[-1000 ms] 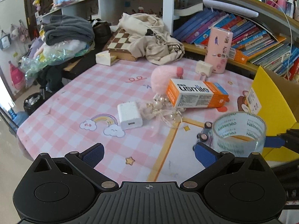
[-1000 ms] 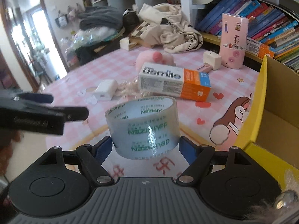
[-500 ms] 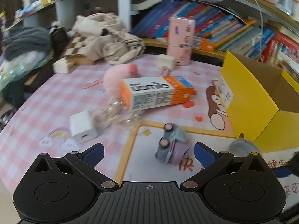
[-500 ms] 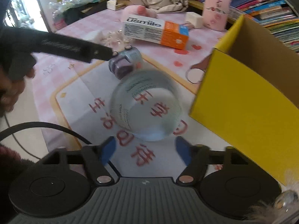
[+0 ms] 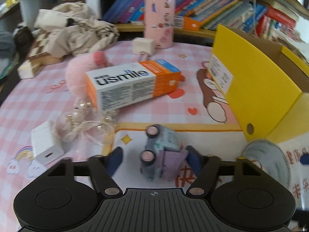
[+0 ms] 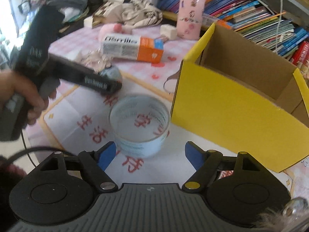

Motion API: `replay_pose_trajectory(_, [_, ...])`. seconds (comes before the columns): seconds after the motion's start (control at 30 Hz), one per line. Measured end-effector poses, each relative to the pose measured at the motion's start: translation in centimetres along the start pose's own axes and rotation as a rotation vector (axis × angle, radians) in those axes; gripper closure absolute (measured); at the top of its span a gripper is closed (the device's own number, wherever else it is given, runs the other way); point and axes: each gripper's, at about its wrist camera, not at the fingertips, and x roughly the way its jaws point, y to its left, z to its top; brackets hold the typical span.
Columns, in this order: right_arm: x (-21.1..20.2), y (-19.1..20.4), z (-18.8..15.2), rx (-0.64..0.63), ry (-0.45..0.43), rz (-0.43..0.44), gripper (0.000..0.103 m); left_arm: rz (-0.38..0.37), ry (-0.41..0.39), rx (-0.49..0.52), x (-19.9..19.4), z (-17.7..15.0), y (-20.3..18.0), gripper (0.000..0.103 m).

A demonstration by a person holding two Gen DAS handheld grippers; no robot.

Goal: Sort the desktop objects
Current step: 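Lift the tape roll with the right tool while the left tool grasps the toy car, then carry the tape roll and toy car toward the yellow box with both tools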

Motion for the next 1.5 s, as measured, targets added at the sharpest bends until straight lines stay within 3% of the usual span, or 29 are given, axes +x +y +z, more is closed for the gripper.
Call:
replay_pose_trajectory(0.03, [-0.1, -0.1, 0.2, 0.016, -0.01, -0.005, 0.029, -0.008, 0.008, -0.001, 0.0, -0.1, 0.2, 0.057])
replay_pose_trajectory(0.17, [0.4, -0.9, 1.0, 0.097, -0.017, -0.043, 0.046, -0.026, 0.019, -0.017, -0.3, -0.5, 1.4, 0.057])
replay_pose_trajectory(0.3, [1.9, -1.9, 1.4, 0.176, 0.037, -0.06, 0.062, -0.029, 0.028, -0.059, -1.0, -0.8, 2.9, 0.057])
replay_pose_trajectory(0.57, [4.4, -1.1, 2.0, 0.198, 0.127, -0.053, 0.075, -0.065, 0.041, -0.089, -2.6, -1.8, 4.5, 0.057])
replay_pose_trajectory(0.83, [5.3, 0.6, 2.5, 0.162, 0.136, -0.009, 0.096, -0.076, 0.053, -0.088, -3.2, -2.4, 5.9, 0.057])
replay_pose_trajectory(1.33, [5.7, 2.7, 2.8, 0.114, 0.149, -0.038, 0.096, -0.101, 0.065, 0.048, -2.7, -3.0, 5.5, 0.057])
replay_pose_trajectory(1.5, [4.9, 2.6, 2.9, 0.141, 0.12, -0.049, 0.096, -0.163, 0.045, -0.026, -3.5, -2.4, 6.5, 0.058])
